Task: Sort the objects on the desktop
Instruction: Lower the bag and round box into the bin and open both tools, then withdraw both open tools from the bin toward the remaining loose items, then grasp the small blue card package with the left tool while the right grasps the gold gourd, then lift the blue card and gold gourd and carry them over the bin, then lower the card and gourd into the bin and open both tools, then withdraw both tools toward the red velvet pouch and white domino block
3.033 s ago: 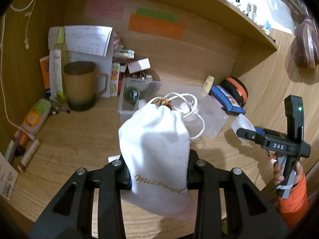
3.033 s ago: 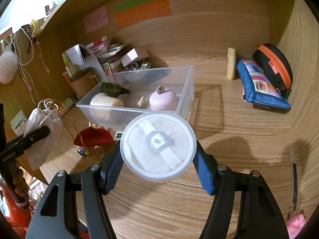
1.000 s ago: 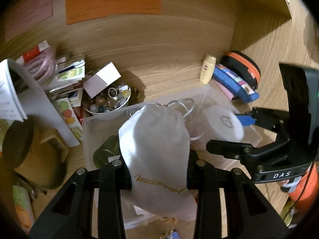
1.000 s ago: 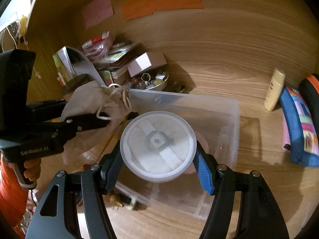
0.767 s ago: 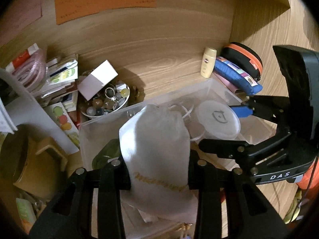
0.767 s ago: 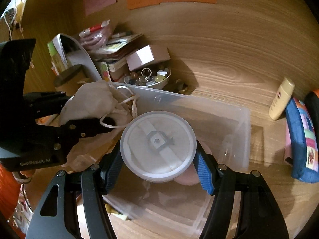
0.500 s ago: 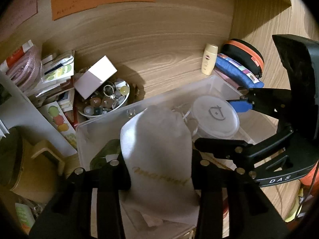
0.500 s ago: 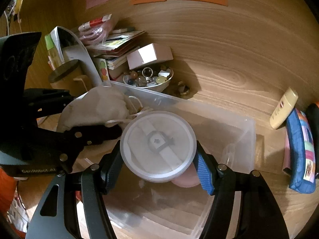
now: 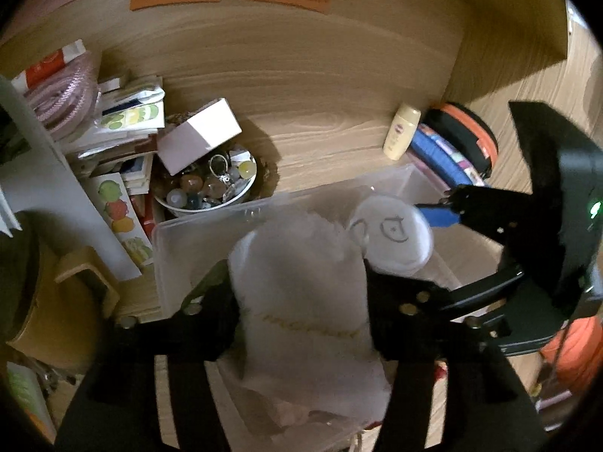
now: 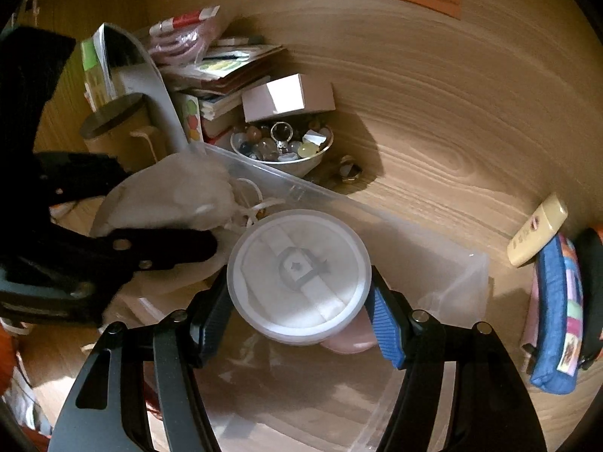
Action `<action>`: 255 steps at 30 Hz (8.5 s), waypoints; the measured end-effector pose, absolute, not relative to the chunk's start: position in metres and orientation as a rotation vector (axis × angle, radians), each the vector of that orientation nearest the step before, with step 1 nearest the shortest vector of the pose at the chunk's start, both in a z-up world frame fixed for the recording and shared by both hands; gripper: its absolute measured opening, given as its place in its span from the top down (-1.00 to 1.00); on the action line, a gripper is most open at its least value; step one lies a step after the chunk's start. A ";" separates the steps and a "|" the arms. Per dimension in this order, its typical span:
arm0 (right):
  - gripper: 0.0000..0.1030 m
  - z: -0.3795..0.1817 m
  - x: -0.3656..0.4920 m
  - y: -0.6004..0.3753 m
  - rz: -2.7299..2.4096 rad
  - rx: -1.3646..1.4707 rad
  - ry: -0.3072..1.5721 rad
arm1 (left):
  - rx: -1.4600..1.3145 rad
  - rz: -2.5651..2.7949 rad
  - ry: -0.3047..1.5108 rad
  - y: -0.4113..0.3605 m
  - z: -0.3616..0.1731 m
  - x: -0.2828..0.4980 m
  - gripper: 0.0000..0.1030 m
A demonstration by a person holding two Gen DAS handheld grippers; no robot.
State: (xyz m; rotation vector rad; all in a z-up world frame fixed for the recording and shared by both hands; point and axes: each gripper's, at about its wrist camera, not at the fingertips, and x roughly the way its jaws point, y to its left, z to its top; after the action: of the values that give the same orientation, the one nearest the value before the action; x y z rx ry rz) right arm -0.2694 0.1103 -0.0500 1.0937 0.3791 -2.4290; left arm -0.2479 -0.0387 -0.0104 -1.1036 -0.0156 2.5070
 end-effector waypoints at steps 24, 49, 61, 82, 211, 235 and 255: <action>-0.31 -0.024 -0.252 0.122 -2.435 1.079 0.370 | -1.010 2.623 -0.058 -0.069 0.015 -0.219 -0.68; -0.32 -0.017 -0.160 0.159 -2.461 1.012 0.091 | -1.013 2.669 0.106 -0.059 -0.016 -0.120 -0.85; -0.31 -0.061 -0.148 0.136 -2.414 1.085 0.110 | -1.065 2.679 0.171 -0.047 -0.058 -0.086 -0.79; -0.11 -0.088 -0.169 0.104 -2.452 1.132 0.193 | -1.187 2.585 0.152 -0.040 -0.084 -0.090 0.37; -0.39 -0.023 -0.237 0.151 -2.684 0.860 0.314 | -0.969 2.764 -0.003 -0.011 0.015 -0.196 -0.28; -0.62 -0.023 -0.150 0.170 -2.703 0.889 0.296 | -1.101 2.655 -0.032 -0.024 -0.044 -0.106 -0.84; -0.62 -0.045 -0.135 0.188 -2.679 0.971 0.268 | -1.369 2.547 0.104 0.024 -0.092 -0.135 -0.70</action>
State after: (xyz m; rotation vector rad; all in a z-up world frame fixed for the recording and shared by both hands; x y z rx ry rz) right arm -0.1349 0.1878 -0.0452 0.9707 0.2680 -2.6791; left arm -0.1346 0.0241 -0.0918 -1.3691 0.1044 2.5467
